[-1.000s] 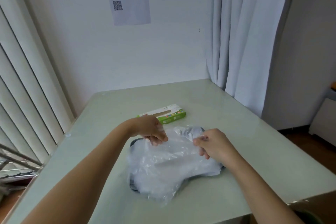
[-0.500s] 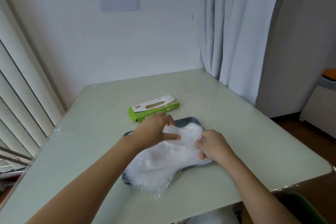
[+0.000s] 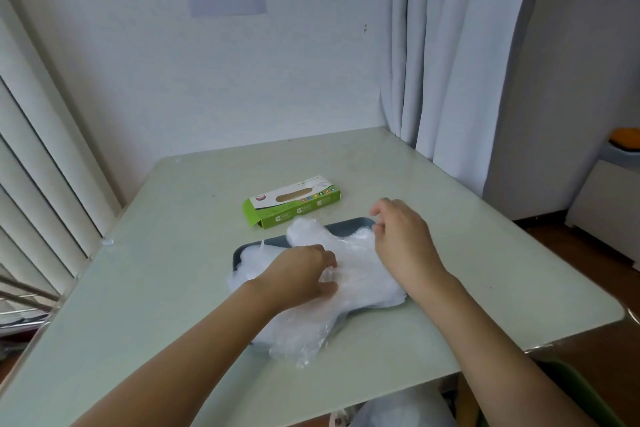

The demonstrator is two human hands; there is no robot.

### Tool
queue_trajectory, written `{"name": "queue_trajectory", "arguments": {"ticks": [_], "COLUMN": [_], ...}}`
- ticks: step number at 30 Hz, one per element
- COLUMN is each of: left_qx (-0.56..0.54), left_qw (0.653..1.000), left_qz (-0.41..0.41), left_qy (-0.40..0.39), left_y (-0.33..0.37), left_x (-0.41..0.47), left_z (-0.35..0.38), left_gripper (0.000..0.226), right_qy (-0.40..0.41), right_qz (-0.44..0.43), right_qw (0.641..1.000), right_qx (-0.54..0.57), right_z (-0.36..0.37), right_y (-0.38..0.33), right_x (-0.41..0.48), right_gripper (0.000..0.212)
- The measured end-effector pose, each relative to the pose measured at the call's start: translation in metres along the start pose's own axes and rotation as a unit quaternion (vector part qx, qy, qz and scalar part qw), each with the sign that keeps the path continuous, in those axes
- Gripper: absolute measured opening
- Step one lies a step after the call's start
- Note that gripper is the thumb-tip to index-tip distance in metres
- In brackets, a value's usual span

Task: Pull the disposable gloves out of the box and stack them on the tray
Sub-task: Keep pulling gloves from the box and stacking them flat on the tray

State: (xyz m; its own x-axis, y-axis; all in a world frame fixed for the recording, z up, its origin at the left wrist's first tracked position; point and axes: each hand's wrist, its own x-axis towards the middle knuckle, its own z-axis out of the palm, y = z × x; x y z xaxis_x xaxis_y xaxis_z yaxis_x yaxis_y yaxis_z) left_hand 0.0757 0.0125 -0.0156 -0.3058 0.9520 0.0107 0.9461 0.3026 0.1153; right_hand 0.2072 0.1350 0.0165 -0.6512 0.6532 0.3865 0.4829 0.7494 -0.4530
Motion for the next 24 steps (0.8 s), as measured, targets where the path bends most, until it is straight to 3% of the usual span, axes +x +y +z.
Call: {"name": "queue_trajectory", "arguments": {"ticks": [2,4,7,10,17,20,24], "left_qx": [0.009,0.012,0.037,0.046,-0.045,-0.041,-0.066], "left_qw": [1.000,1.000,0.999,0.998,0.990,0.993,0.996], "left_qz": [0.002,0.001,0.003,0.002,0.032,0.052,0.055], "left_qy": [0.004,0.005,0.017,0.045,0.126,0.095,-0.012], "left_y": [0.001,0.003,0.006,0.007,0.009,0.015,0.019], "left_x": [0.000,0.000,0.000,-0.001,-0.023,-0.039,-0.059], "left_z": [0.000,0.001,0.002,0.004,-0.005,-0.006,-0.017], "left_gripper": [0.041,0.041,0.036,0.029,0.023,0.024,0.030], "right_qy": [-0.101,-0.225,-0.321,-0.347,-0.379,-0.374,-0.387], "right_qz": [-0.020,-0.029,-0.055,-0.056,-0.034,0.001,-0.052], "right_qw": [0.994,0.974,0.945,0.936,0.925,0.927,0.920], "right_qx": [0.047,0.023,-0.014,-0.017,-0.005,-0.014,-0.028], "right_z": [0.005,0.015,0.025,0.020,0.021,0.027,0.025], "right_y": [-0.006,-0.006,0.001,0.006,0.013,0.011,0.010], "right_x": [0.009,0.016,0.020,0.023,0.025,0.025,0.019], "right_gripper": [0.034,0.039,0.041,0.041,0.033,0.033,0.029]}}
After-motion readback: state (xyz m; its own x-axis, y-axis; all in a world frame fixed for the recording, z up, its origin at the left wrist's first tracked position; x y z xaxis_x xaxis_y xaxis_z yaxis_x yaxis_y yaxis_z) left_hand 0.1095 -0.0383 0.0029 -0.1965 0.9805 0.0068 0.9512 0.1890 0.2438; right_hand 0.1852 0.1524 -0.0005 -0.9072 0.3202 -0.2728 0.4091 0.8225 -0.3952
